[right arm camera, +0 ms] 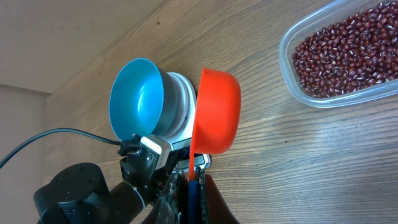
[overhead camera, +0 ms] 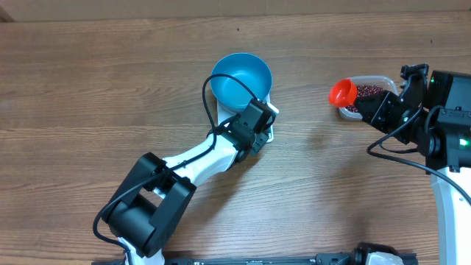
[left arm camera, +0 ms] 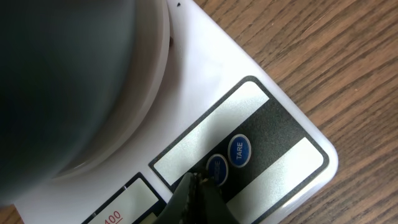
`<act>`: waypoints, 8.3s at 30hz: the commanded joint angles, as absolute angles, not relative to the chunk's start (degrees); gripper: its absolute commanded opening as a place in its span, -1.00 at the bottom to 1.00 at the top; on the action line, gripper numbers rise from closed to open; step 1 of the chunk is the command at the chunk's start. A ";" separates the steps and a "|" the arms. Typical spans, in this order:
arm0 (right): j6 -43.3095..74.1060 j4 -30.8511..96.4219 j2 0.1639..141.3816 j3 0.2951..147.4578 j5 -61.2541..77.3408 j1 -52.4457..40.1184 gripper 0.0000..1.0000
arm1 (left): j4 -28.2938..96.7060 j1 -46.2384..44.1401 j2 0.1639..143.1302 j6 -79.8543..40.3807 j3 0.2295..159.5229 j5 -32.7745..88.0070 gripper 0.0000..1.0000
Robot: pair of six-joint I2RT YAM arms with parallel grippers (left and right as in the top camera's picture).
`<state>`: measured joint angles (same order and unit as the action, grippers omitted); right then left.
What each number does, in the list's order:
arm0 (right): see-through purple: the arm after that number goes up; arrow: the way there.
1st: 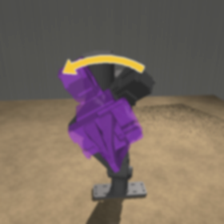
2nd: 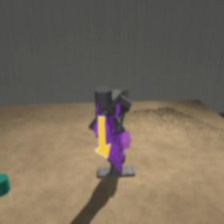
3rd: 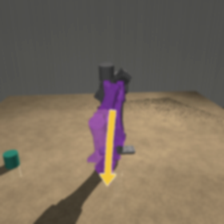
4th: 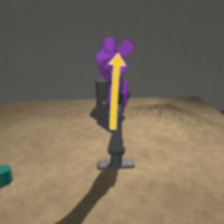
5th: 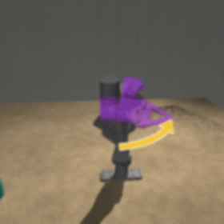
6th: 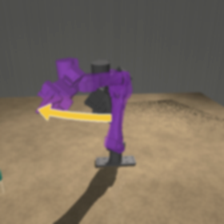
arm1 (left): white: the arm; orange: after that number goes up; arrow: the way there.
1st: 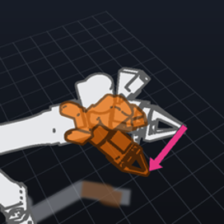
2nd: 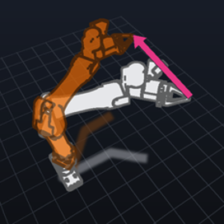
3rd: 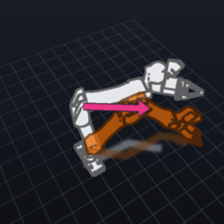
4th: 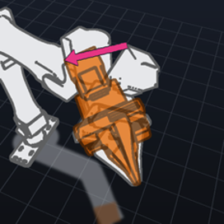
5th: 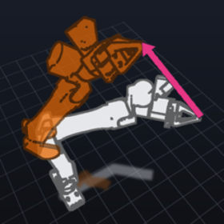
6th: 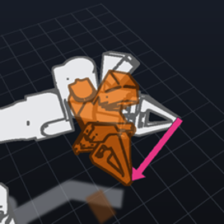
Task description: Scoop item into bowl and weigh 150g on scale
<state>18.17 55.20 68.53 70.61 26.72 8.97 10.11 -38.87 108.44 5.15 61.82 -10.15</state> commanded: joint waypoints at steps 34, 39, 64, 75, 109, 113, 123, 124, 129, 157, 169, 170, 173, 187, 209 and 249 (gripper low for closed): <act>17.87 55.68 68.16 72.12 25.52 9.13 -0.92 | 9.26 -38.15 109.43 9.02 61.21 -10.48 -0.92; 17.87 55.70 68.16 72.12 25.52 9.13 -0.92 | 9.23 -38.15 111.87 9.02 61.21 -10.48 -0.91; 17.89 55.22 68.16 72.12 25.54 9.13 -0.93 | 17.45 -38.26 102.04 9.06 64.62 -10.48 -0.92; 17.89 55.24 68.16 72.12 25.54 9.13 -0.92 | 24.80 -38.26 88.82 8.51 64.62 -5.15 -0.92; 17.87 56.42 68.16 72.12 25.54 9.13 -0.93 | 28.08 -38.26 83.20 -6.48 64.62 -1.41 0.91; 17.87 56.90 68.16 72.12 25.52 9.13 -0.93 | 28.08 -38.26 83.20 -6.48 64.62 -1.41 0.99; 17.87 57.01 68.16 72.12 25.52 9.13 -0.92 | 28.03 -38.26 83.22 -7.99 64.60 -1.43 0.99; 17.87 57.01 68.16 72.12 25.52 9.13 -0.92 | 28.01 -38.26 83.22 -8.01 64.62 -1.41 0.99; 17.87 56.99 68.16 72.12 25.52 9.13 -0.93 | 26.79 -38.26 83.24 -8.58 64.62 -1.41 0.99; 17.87 57.32 68.16 72.12 25.50 9.13 -0.92 | 25.47 -38.26 87.39 -2.61 64.49 -1.45 -0.92; 17.89 57.23 68.16 72.12 25.52 9.13 -0.92 | 22.48 -38.26 97.45 1.87 64.49 -1.98 -0.92; 17.89 57.25 68.16 72.12 25.52 9.13 -0.92 | 21.54 -38.26 98.28 2.57 64.49 -2.15 -0.92; 17.89 57.30 68.16 72.12 25.52 9.13 -0.93 | 19.18 -38.26 100.25 4.47 64.49 -2.13 -0.92; 17.89 57.34 68.16 72.12 25.50 9.13 -0.93 | 14.74 -37.78 107.13 6.94 64.49 -8.01 -0.91; 17.87 57.41 68.16 72.12 25.52 9.13 -0.92 | 13.23 -37.04 108.47 7.73 64.49 -8.08 -0.92; 17.69 57.82 68.16 72.12 25.52 9.13 -0.93 | 13.39 -37.10 109.78 7.73 64.47 -6.42 -0.92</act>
<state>17.98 58.04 68.53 70.61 25.89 8.97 13.50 -37.34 109.27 6.63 63.88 -7.11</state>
